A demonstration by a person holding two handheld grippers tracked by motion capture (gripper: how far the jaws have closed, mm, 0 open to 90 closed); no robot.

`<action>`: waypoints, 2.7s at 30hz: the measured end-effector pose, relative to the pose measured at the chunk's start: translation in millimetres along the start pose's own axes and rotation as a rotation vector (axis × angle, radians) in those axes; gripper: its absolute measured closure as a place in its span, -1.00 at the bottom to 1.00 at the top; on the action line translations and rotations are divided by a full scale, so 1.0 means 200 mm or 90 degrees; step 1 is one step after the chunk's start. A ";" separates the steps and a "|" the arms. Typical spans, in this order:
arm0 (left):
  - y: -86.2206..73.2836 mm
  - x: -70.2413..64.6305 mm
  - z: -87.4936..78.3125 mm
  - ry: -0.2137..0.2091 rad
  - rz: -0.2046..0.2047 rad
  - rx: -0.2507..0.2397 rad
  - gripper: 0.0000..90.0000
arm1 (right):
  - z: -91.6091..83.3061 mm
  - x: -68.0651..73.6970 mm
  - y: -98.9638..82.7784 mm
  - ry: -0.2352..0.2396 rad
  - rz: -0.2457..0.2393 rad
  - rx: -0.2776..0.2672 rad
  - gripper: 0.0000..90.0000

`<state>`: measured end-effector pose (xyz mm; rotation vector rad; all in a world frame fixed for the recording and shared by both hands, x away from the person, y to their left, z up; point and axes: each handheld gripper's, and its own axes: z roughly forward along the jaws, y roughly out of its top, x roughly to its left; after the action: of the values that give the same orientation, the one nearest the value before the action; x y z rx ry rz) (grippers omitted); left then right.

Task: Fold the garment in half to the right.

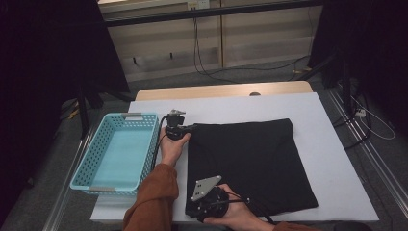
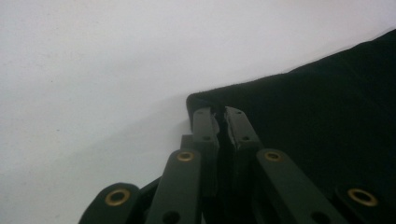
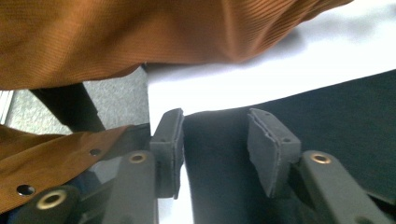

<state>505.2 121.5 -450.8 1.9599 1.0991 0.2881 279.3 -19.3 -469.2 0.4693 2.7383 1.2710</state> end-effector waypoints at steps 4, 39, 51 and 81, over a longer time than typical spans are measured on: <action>0.00 0.00 0.00 0.000 -0.005 0.000 0.87 | 0.01 0.02 0.01 -0.011 -0.013 0.009 0.11; 0.03 -0.02 0.01 -0.001 -0.017 -0.005 0.87 | -0.17 -0.02 0.03 -0.028 0.038 -0.053 0.97; 0.07 -0.09 0.04 -0.013 -0.007 -0.012 0.87 | -0.30 -0.07 -0.05 -0.040 0.099 -0.075 0.97; 0.06 -0.09 0.06 -0.022 -0.014 -0.014 0.87 | -0.27 -0.02 -0.19 -0.129 0.134 0.012 0.09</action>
<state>508.5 97.8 -446.9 1.9254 1.0904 0.2522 262.3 -83.0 -463.5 0.8583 2.5878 1.1652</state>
